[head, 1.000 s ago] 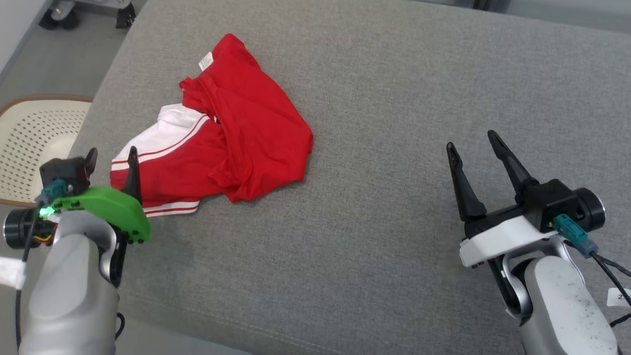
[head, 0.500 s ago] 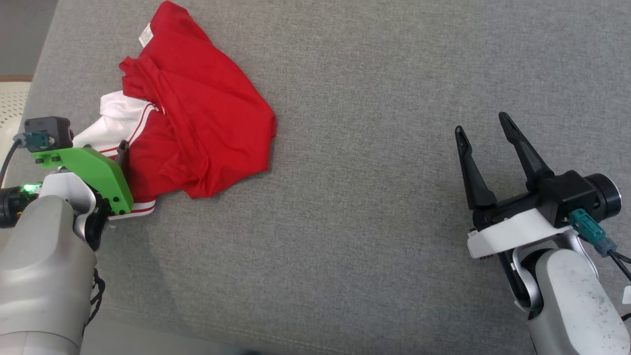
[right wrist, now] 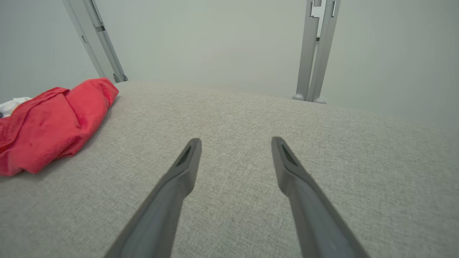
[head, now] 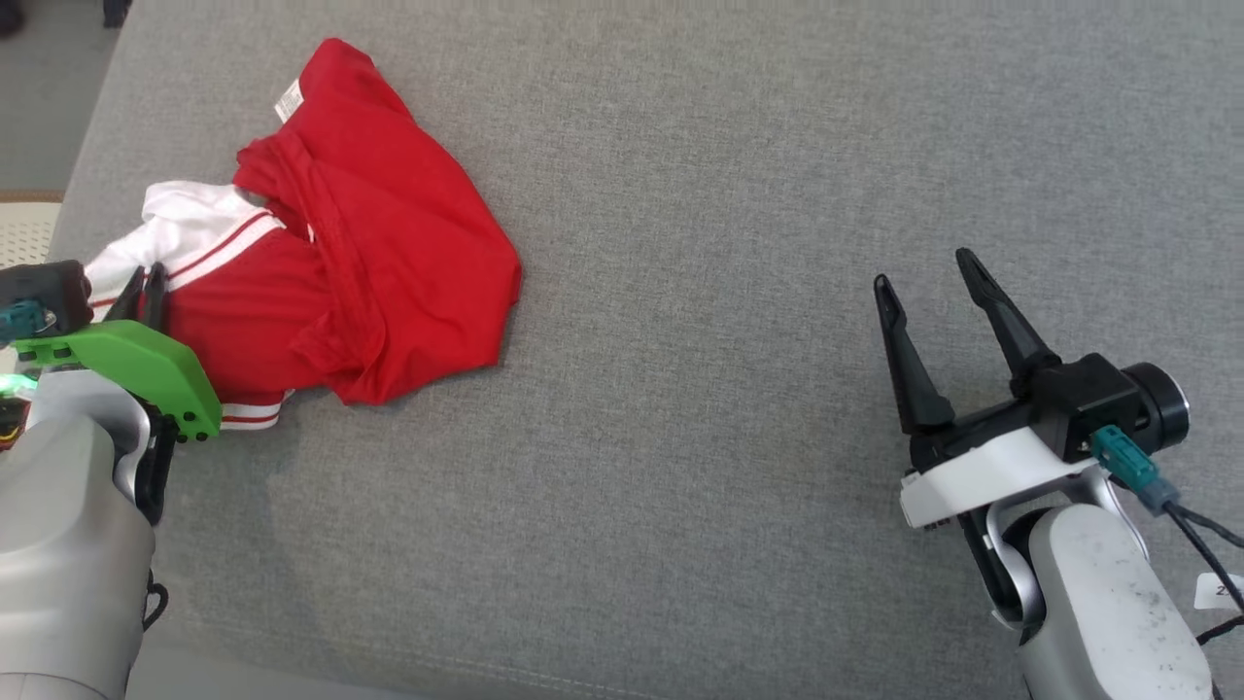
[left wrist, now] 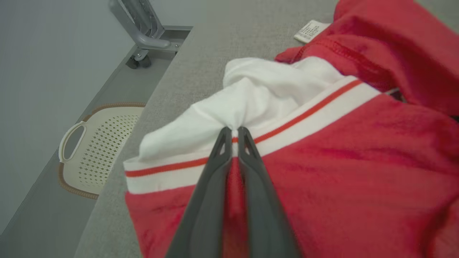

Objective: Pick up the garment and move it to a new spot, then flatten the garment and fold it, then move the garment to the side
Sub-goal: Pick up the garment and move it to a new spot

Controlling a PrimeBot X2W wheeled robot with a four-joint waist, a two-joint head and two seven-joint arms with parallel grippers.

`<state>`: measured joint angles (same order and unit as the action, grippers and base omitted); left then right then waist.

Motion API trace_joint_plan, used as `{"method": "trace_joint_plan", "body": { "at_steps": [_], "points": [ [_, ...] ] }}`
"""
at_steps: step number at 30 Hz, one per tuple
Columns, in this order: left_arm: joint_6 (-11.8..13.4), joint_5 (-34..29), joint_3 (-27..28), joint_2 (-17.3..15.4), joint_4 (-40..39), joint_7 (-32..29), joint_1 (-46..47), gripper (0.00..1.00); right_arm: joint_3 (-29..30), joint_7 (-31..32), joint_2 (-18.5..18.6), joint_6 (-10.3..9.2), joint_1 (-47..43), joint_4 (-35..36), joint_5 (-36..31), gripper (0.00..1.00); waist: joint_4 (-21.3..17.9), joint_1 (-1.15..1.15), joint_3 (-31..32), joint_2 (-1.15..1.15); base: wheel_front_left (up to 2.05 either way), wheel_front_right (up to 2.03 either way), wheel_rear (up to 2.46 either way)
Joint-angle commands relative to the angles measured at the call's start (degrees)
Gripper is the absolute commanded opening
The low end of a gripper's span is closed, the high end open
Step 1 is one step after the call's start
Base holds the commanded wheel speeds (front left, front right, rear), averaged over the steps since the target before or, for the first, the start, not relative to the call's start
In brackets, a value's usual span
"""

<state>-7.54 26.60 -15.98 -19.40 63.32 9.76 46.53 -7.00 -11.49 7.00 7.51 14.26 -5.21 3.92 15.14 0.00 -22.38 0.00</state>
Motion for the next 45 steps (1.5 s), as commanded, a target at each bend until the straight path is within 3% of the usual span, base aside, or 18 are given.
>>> {"method": "trace_joint_plan", "body": {
  "at_steps": [1,5,14,20,28,38,45],
  "points": [
    [0.42,-0.80,-0.12,-0.74,-0.39,2.16,0.54,0.00,-0.27,-0.66,-0.39,-0.04,-0.83,-0.69,0.50,1.00,-0.61,0.00,3.58,0.00,0.00,0.00,0.00],
    [0.55,-2.15,-0.06,-1.56,-4.27,5.17,0.61,0.00,-0.53,-1.86,-1.54,-0.04,-1.31,-3.00,1.20,1.00,-1.72,0.00,7.57,0.00,0.00,0.00,0.00],
    [0.58,-7.54,3.14,-2.53,-30.84,5.36,-6.91,0.00,-0.02,-3.44,-3.38,-0.04,-2.26,-6.65,2.52,1.00,-5.84,0.00,13.52,0.00,0.00,0.00,0.00],
    [0.17,-8.69,1.24,-1.50,-40.82,5.36,-10.01,0.00,0.68,-3.67,-3.90,-0.04,-1.92,-7.90,3.61,1.00,-9.85,0.00,15.48,0.00,0.00,0.00,0.00],
    [0.06,-8.04,-5.63,1.02,-45.42,4.27,-7.14,0.00,0.97,-3.71,-4.06,-0.04,-1.11,-6.63,5.79,1.00,-17.34,0.00,16.05,0.00,0.00,0.00,0.00],
    [0.11,-4.82,-17.62,6.37,-43.96,4.53,2.72,0.00,0.60,-3.72,-4.09,-0.04,0.41,-6.07,7.95,1.00,-27.67,0.00,15.98,0.00,0.00,0.00,0.00],
    [0.13,-0.90,-17.48,10.89,-42.92,5.54,14.25,0.00,1.28,-3.72,-4.08,-0.04,0.52,-5.79,8.56,1.00,-31.11,0.00,15.83,0.00,0.00,0.00,0.00]
  ]
}}
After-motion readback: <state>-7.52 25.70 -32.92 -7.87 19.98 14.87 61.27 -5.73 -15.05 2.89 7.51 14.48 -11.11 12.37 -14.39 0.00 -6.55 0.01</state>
